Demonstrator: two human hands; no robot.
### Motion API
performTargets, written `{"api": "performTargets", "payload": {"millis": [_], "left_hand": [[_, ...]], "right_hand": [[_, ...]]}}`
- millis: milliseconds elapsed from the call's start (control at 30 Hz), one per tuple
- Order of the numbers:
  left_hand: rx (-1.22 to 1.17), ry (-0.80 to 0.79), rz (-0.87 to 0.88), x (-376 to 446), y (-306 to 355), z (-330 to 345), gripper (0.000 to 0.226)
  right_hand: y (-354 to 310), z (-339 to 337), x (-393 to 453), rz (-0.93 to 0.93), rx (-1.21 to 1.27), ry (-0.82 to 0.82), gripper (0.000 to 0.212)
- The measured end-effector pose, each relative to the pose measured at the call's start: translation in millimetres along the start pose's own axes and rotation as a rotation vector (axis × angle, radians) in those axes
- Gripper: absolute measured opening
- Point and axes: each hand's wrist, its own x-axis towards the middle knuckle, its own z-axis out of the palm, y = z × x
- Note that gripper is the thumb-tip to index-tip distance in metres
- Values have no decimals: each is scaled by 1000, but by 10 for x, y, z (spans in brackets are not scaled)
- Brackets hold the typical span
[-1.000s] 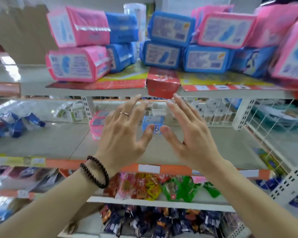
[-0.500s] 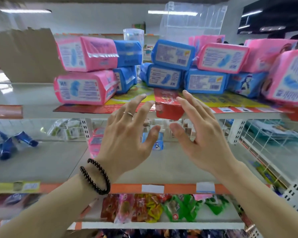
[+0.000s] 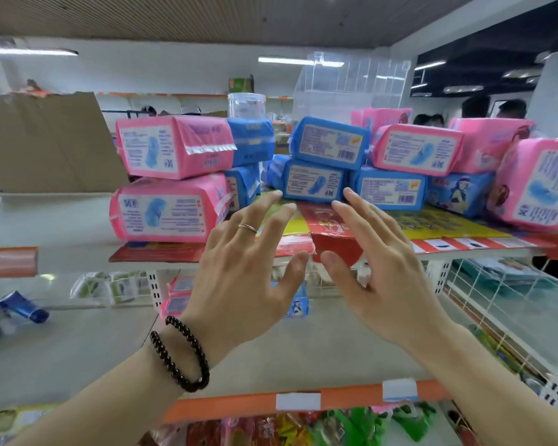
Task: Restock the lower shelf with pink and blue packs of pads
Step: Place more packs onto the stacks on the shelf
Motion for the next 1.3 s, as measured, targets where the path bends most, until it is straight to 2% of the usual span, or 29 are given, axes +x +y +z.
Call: {"api": "performTargets", "payload": {"millis": [433, 733, 933, 1033, 1167, 1300], "left_hand": [[27, -17, 39, 558, -71, 36, 62], [88, -54, -110, 1109, 9, 254, 62], [150, -50, -168, 1296, -27, 316, 55], [172, -46, -175, 1310, -24, 329, 55], [227, -61, -150, 1257, -33, 349, 56], [190, -71, -179, 1214, -51, 353, 53]], "right_hand": [[390, -168, 684, -4, -256, -49, 78], [1119, -52, 1466, 57, -462, -244, 105], [1518, 210, 1807, 14, -638, -255, 119], [1568, 335, 1860, -2, -692, -249, 111], [1603, 505, 1863, -37, -736, -137, 78], [1645, 514, 1837, -59, -650, -47, 72]]}}
